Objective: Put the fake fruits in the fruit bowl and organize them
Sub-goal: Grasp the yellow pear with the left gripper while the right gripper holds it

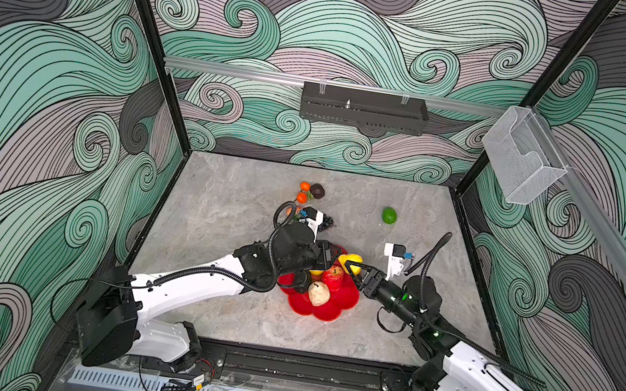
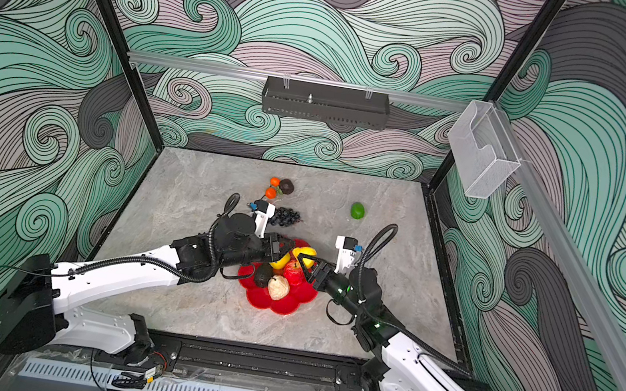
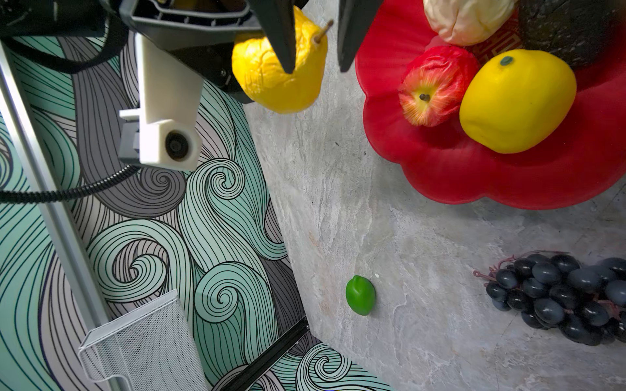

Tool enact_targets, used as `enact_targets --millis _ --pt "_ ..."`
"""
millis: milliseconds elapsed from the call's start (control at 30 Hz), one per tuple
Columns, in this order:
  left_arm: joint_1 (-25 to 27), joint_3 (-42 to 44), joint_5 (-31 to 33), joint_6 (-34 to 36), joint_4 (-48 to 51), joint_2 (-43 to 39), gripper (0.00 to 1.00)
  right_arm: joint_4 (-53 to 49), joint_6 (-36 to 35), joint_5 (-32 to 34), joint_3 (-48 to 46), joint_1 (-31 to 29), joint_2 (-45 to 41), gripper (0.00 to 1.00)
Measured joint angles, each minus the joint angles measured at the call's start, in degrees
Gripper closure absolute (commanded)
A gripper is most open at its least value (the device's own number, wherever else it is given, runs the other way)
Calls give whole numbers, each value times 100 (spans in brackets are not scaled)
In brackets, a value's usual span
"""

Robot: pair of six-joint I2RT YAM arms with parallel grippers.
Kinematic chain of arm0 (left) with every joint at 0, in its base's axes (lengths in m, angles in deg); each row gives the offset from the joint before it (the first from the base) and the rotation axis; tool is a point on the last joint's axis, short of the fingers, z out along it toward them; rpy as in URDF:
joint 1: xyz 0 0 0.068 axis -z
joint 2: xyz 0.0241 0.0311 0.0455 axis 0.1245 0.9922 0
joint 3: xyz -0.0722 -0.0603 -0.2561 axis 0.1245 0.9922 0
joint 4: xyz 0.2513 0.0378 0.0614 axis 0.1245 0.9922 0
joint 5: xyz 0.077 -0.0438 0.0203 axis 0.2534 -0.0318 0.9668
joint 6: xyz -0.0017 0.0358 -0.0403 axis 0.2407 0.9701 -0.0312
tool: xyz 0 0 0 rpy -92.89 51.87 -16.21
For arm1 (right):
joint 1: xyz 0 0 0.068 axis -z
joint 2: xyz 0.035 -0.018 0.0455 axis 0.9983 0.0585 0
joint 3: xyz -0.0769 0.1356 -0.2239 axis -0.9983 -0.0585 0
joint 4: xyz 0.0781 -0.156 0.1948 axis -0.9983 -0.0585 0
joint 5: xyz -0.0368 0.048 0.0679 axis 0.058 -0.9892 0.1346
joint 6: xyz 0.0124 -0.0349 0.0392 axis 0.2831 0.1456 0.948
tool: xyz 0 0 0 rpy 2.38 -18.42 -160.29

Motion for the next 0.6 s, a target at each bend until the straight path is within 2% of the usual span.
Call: enact_targets --millis 333,600 --pt "0 0 -13 -11 11 9 89 -2 -2 87 0 -39 -2 47" --pt "-2 -118 -61 -13 133 118 99 -37 -13 140 0 -52 -2 38"
